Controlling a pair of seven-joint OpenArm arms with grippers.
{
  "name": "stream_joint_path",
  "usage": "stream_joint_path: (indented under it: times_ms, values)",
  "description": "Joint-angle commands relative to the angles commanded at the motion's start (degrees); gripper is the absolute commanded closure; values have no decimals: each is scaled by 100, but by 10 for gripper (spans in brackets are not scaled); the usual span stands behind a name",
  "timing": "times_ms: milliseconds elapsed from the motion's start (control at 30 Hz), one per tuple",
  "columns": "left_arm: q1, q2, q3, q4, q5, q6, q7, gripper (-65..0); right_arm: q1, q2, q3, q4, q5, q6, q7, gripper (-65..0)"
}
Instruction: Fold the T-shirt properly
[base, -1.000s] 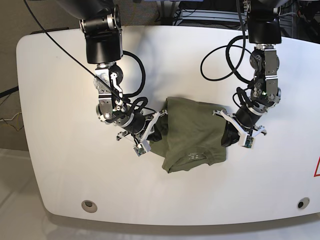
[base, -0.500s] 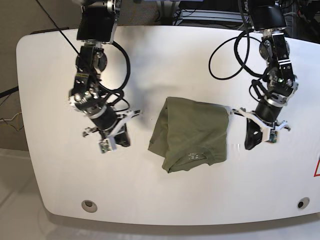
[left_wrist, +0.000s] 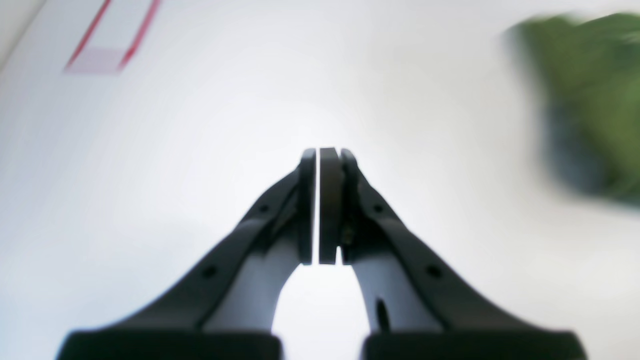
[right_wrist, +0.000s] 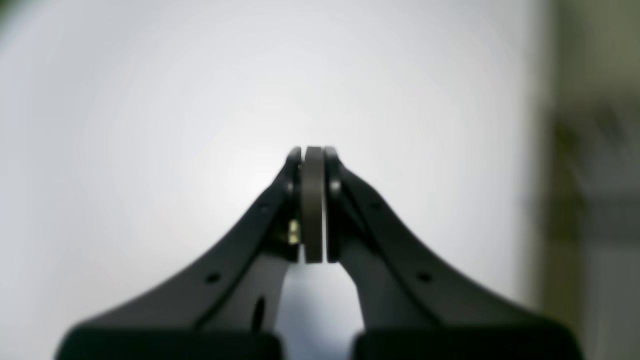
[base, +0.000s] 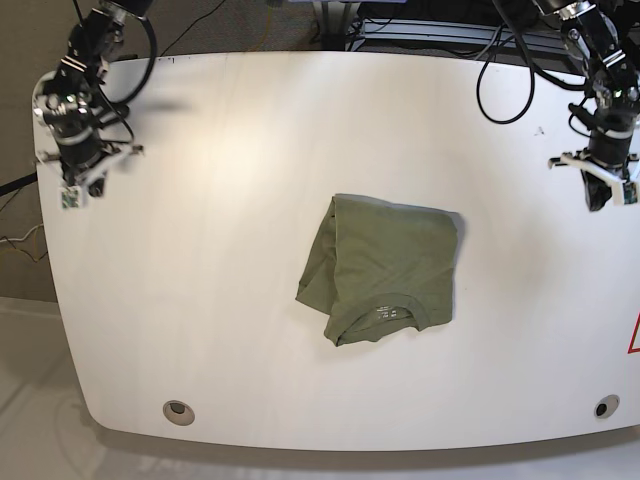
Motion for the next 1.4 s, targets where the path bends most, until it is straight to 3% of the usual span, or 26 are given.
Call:
stream_joint_path:
  times_ms: [200, 333, 567, 767, 967, 1167, 1400]
  values:
    - [510, 0, -642, -404, 26, 0, 0, 0, -527, 70, 1187, -519, -18, 18, 26, -3]
    - [870, 9, -993, -615, 26, 0, 0, 0, -870, 97, 1591, -1002, -211, 18, 255, -3]
    - [1319, 26, -1486, -1389, 35, 0, -9, 0, -1213, 62, 1969, -2400, -888, 18, 1275, -1]
    - [1626, 0, -1644, -2277, 35, 0, -79, 0, -1345, 105, 2040, -3789, -1073, 18, 2048, -1]
    - [1855, 0, -1424, -3367, 220, 0, -809, 0, -1398, 220, 1934, -5064, -1108, 18, 2787, -1]
    - [1811, -18, -835, -4756, 791, 0, -1811, 0, -1275, 510, 1187, -6673, -1073, -9, 3657, -1]
    - [1284, -369, 299, -6567, 1371, 18, -3059, 0, -818, 580, 352, -8308, -1108, -35, 4800, -1]
